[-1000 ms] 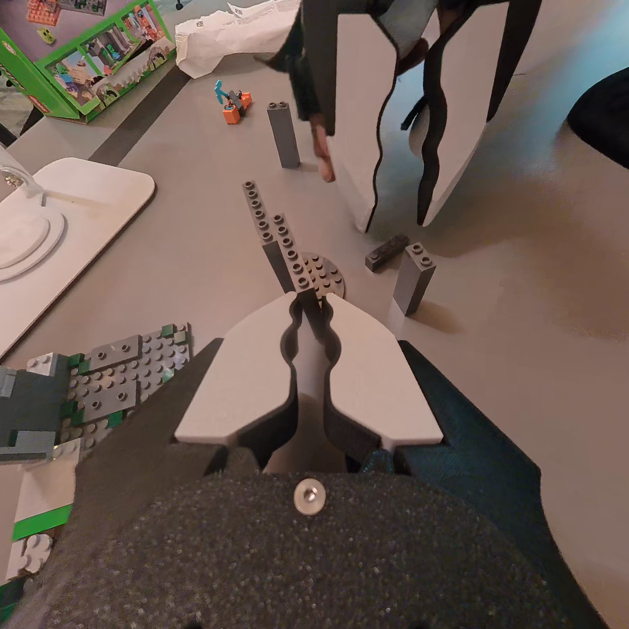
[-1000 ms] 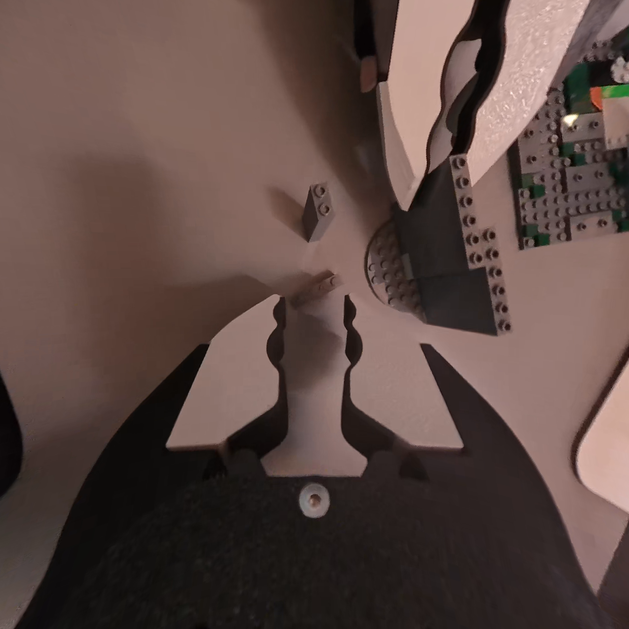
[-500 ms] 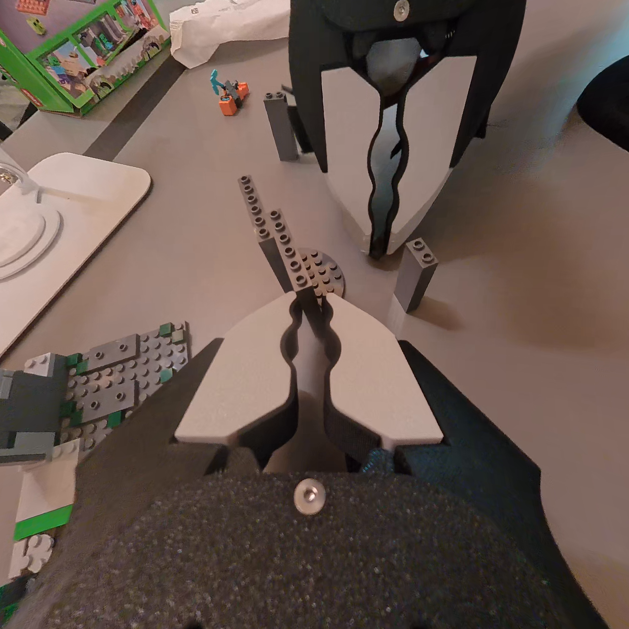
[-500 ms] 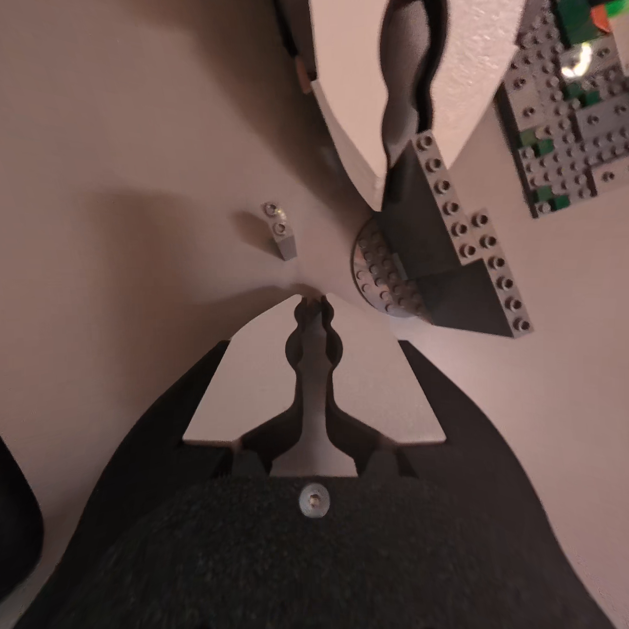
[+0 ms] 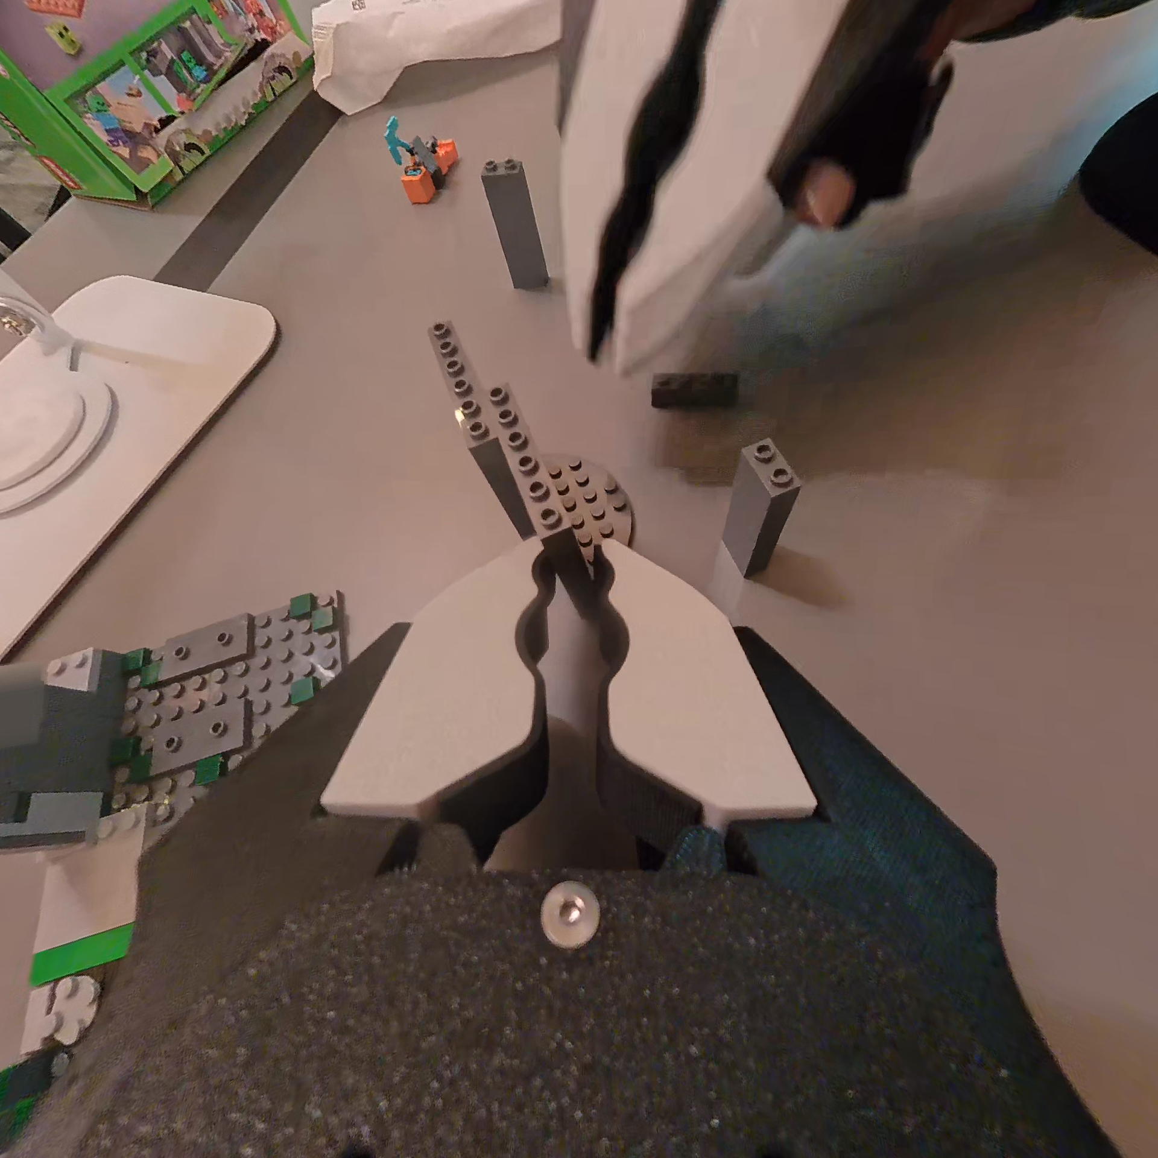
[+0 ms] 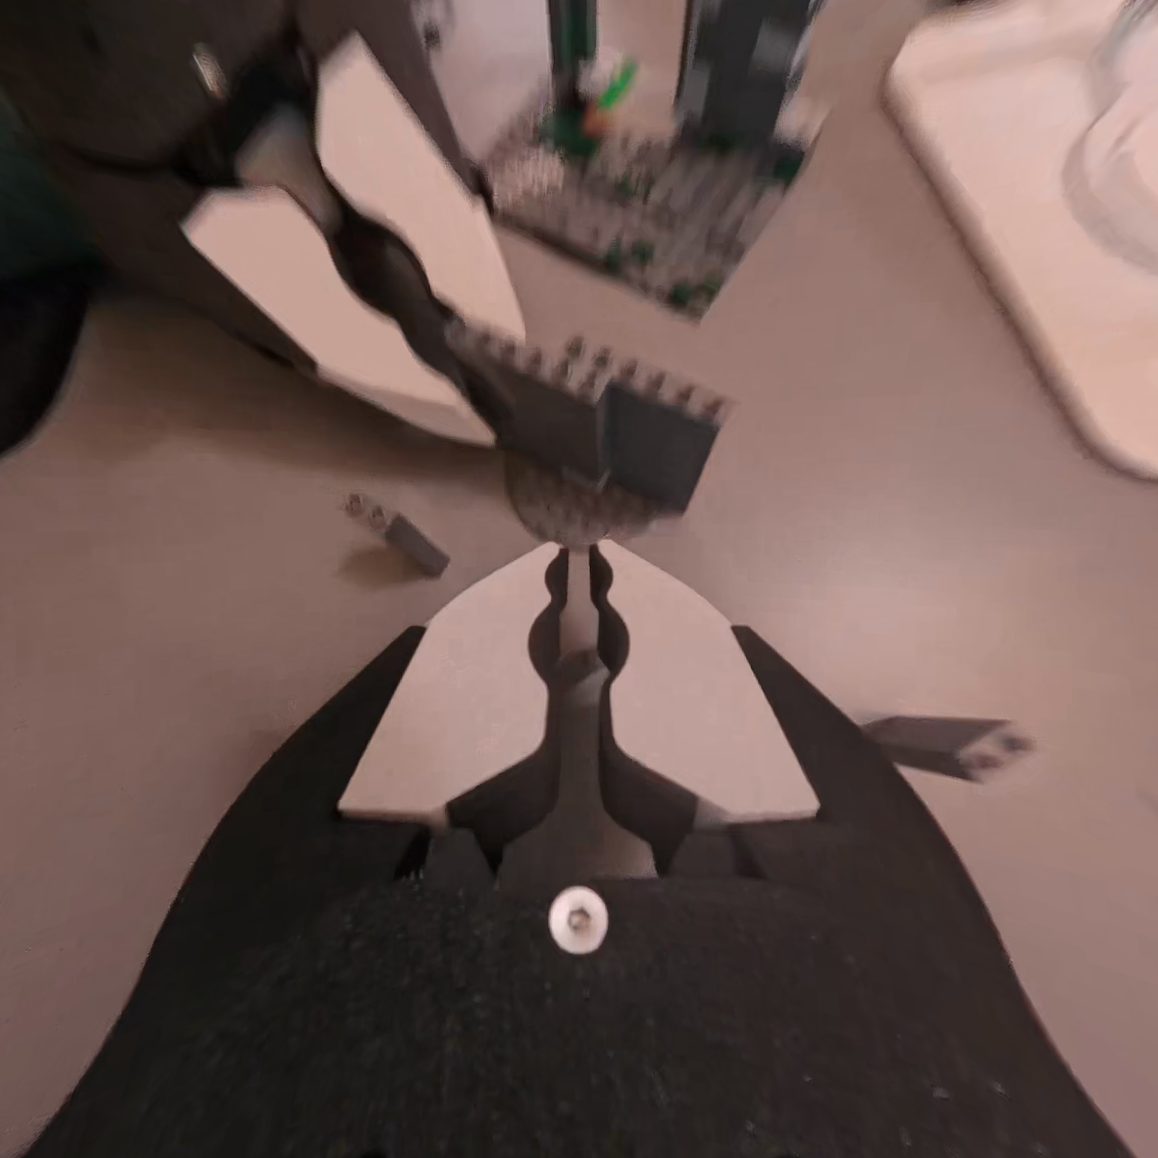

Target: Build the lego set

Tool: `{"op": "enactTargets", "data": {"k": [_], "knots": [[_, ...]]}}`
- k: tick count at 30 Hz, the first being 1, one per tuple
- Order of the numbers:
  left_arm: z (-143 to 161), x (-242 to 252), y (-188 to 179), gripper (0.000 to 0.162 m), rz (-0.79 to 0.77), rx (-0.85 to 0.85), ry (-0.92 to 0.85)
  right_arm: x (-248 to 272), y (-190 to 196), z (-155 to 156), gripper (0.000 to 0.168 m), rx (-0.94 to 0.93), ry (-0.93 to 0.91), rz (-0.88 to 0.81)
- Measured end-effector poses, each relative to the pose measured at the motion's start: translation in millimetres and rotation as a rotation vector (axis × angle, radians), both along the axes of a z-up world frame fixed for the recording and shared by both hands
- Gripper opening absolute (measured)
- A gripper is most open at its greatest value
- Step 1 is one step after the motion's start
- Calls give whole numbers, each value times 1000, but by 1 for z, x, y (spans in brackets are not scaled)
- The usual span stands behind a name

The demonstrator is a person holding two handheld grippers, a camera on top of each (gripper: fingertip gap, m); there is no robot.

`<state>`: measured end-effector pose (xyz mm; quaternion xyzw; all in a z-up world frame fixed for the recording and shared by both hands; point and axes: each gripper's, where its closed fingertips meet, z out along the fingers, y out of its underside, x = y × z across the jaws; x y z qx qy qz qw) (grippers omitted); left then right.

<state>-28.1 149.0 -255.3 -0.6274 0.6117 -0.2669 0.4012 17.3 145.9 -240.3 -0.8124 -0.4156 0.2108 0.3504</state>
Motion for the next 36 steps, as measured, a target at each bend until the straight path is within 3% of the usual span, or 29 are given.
{"op": "enactTargets", "data": {"k": [6, 12, 20, 27, 32, 36], "knots": [[23, 2, -7, 21, -43, -33, -128, 32, 61, 97, 6, 424, 142, -184], [52, -4, -10, 23, -58, -103, -265, 42, 105, 151, 0, 558, 238, -286], [72, -11, 4, 20, 21, -105, -363, 28, 117, 161, 3, 572, 270, -271], [150, -18, 54, 0, 283, 64, -546, 38, 125, 166, 0, 606, 283, -329], [202, -29, 106, 0, 566, 148, -639, 52, 143, 179, 0, 647, 273, -443], [231, -26, 136, 0, 685, 155, -691, 60, 161, 199, 0, 681, 275, -539]]}}
